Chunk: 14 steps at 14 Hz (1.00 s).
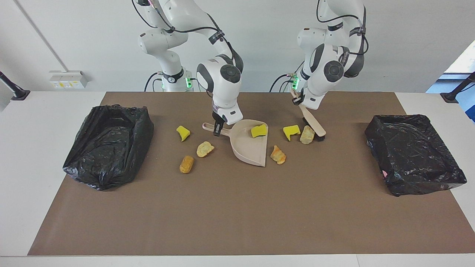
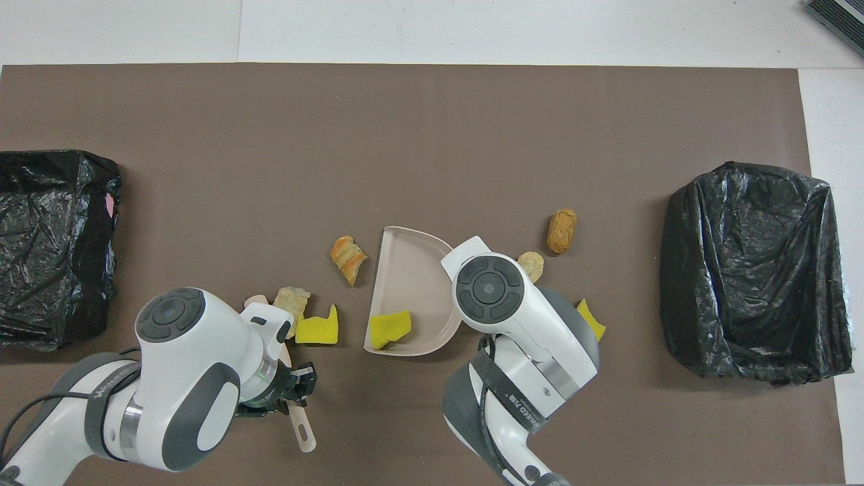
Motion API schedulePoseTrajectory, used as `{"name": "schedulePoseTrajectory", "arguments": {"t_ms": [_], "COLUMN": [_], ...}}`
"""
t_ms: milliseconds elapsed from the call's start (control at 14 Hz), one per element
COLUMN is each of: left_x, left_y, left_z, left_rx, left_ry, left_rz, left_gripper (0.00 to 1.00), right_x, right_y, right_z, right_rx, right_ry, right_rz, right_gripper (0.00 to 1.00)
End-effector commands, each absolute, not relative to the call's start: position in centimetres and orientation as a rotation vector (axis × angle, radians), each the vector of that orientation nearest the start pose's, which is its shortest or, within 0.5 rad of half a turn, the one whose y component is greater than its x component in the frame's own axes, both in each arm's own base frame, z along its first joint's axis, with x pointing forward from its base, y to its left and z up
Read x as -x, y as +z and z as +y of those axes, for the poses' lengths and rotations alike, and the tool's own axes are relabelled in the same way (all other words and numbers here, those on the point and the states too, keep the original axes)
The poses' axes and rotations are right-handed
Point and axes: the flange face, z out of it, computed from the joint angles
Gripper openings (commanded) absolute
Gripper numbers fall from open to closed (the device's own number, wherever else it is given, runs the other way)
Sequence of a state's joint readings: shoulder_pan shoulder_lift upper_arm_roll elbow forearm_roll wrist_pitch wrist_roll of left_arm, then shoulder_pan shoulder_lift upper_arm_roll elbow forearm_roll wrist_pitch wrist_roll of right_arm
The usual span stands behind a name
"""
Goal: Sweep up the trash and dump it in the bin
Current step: 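Sweep more scraps into the dustpan with the left gripper's brush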
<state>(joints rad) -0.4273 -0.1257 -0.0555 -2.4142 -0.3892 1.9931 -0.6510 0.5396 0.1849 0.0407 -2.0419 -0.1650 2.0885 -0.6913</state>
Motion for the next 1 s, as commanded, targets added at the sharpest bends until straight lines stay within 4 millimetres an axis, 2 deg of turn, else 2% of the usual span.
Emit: {"name": "schedulePoseTrajectory", "arguments": {"t_ms": [0, 143, 214, 357, 500, 714, 929], "left_x": [-41.2, -40.9, -40.3, -39.5, -39.0, -37.6, -37.7], "left_y": [34.6, 35.6, 35.7, 36.2, 37.7, 37.6, 38.2], "left_z": [-27.4, -30.9, -31.9, -33.6, -36.3, -36.8, -35.3], "left_rx": [3.208, 3.263, 3.281, 3.294, 3.318, 3.273, 3.204], "left_ry": [0.676, 0.624, 0.614, 0.606, 0.589, 0.672, 0.768], "left_rz": [-0.549, -0.397, -0.302, -0.226, -0.15, -0.092, -0.074], "left_gripper": [0.0, 0.0, 0.0, 0.0, 0.0, 0.0, 0.0], "right_x": [-47.2, -47.2, -47.2, -47.2, -47.2, -47.2, -47.2], "right_y": [34.4, 34.4, 34.4, 34.4, 34.4, 34.4, 34.4], "right_z": [29.8, 29.8, 29.8, 29.8, 29.8, 29.8, 29.8], "right_rx": [2.555, 2.555, 2.555, 2.555, 2.555, 2.555, 2.557], "right_ry": [0.253, 0.253, 0.253, 0.253, 0.255, 0.255, 0.255], "right_rz": [-2.043, -2.043, -2.043, -2.043, -2.043, -2.043, -2.041], "right_gripper": [0.0, 0.0, 0.0, 0.0, 0.0, 0.0, 0.0]}}
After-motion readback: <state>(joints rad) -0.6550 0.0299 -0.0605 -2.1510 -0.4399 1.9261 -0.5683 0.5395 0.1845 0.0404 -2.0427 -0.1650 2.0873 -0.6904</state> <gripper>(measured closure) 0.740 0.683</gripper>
